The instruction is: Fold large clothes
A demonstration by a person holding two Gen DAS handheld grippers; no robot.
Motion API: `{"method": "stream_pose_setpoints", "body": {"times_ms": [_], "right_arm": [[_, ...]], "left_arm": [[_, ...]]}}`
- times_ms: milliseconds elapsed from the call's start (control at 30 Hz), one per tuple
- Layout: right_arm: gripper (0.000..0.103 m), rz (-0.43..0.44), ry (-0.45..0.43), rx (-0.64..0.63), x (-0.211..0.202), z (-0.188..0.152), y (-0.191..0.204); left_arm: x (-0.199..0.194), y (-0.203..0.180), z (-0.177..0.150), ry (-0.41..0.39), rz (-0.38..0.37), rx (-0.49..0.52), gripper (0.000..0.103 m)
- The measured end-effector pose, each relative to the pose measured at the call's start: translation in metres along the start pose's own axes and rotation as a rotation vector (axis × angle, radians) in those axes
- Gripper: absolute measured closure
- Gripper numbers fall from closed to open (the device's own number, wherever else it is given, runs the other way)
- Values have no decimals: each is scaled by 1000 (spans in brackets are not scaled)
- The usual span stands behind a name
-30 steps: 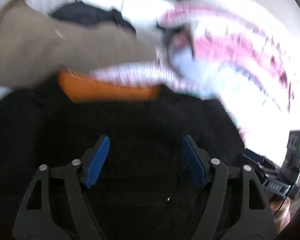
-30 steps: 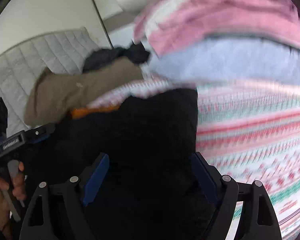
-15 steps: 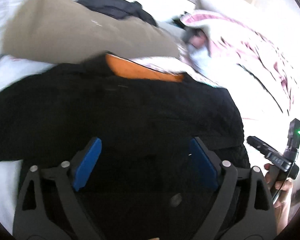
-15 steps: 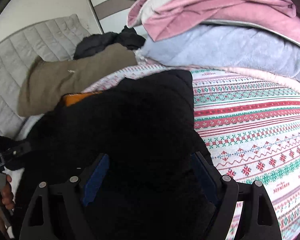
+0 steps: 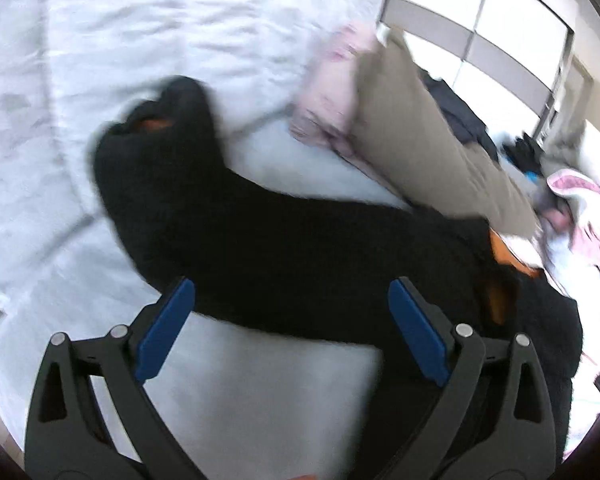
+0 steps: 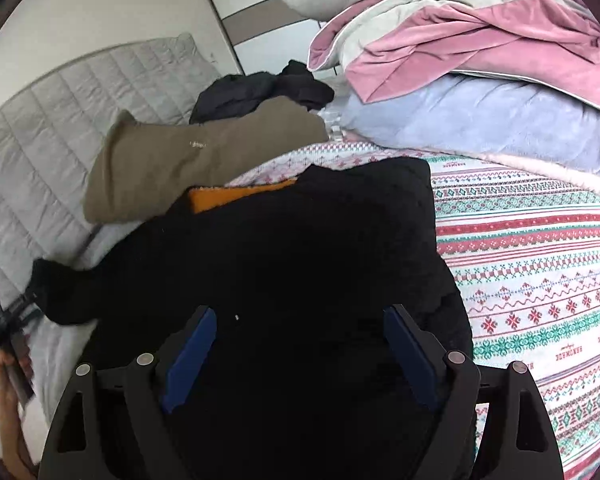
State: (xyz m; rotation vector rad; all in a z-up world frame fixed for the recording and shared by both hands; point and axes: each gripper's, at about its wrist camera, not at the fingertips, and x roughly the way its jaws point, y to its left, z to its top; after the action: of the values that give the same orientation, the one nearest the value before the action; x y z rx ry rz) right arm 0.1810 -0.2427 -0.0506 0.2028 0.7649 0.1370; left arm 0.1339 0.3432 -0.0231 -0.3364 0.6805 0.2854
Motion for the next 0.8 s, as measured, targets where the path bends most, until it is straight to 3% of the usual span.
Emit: {"method": "stream_pose_setpoints", "body": {"times_ms": [133,333,467,533,567,600,633,700,800], "right_arm": [[15,-24,19,-25,7,-5,6],[15,-15,72,-16,24,-13,12],[15,-17,85,-41,28,-15,17],[15,-17,88,-43,30,-17,18],[15,-16,89,-42,30,-17,17],[15,-14,90,-41,31,-17,17],[15,-14,91,-40,30,-17,16],[15,-17,82,-31,28,-16,12],[15,-15,69,-12,25,-13,5]], "left_arm": [[12,42,9,-64,50,-44,5],[32,82,19,-118,7,-139,6],[51,87,18,-139,-31,-135,13],[57,86,17,-149,-59,-130,21],[60,88,18,-146,-81,-138,37],[62,89,19,-137,-89,-145,62],[60,87,20,-131,-97,-152,74],[46,77,28,-139,-135,-143,83],[13,43,40,-184,-167,-67,84]]}}
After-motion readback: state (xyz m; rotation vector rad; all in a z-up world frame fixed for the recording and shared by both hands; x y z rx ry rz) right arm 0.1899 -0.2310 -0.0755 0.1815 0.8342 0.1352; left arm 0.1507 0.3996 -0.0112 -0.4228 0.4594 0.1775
